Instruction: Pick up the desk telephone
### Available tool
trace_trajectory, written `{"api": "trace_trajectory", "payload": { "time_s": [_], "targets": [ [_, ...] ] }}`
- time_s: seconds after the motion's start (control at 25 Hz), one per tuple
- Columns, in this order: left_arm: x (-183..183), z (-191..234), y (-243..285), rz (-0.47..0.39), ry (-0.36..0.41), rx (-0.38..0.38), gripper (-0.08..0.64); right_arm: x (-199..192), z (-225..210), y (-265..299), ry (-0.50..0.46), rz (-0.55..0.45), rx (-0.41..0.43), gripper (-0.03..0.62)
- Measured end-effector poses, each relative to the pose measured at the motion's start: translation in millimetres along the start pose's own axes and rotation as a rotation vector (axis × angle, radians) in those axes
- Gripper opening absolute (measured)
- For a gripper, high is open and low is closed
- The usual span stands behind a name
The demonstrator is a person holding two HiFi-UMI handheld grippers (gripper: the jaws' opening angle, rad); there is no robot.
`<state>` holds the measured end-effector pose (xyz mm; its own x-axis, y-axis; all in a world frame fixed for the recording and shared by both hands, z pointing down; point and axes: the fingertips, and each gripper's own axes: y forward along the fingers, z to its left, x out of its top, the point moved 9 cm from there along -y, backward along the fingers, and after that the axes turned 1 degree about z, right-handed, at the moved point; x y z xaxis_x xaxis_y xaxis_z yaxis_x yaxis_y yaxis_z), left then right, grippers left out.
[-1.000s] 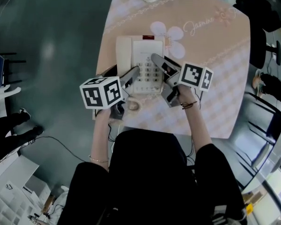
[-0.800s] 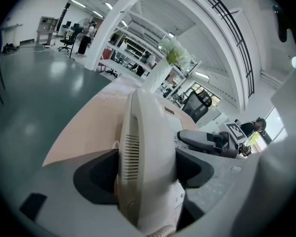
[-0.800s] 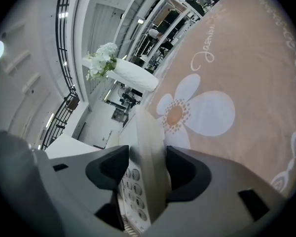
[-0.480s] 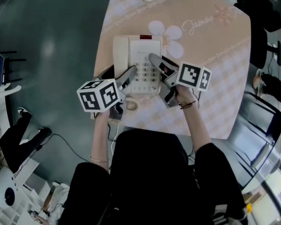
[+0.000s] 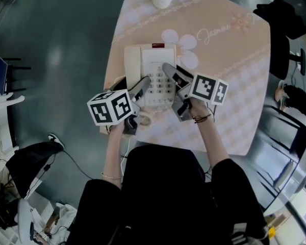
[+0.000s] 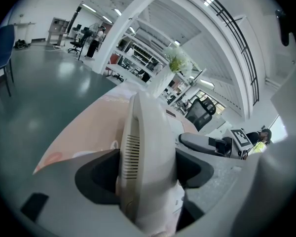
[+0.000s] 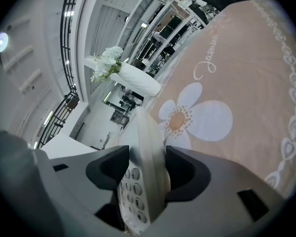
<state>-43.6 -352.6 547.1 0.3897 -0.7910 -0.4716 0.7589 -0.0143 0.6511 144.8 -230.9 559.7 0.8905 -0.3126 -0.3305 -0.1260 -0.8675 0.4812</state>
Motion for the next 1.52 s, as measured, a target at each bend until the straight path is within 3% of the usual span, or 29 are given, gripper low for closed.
{"api": "trace_trajectory", "payload": {
  "time_s": [1.52],
  "targets": [
    [16.4,-90.7,-100.6,-0.132,0.108,-0.021,0.321,7.1,97.3,-97.5,-0.118,-0.153,0.098,0.211]
  ]
}}
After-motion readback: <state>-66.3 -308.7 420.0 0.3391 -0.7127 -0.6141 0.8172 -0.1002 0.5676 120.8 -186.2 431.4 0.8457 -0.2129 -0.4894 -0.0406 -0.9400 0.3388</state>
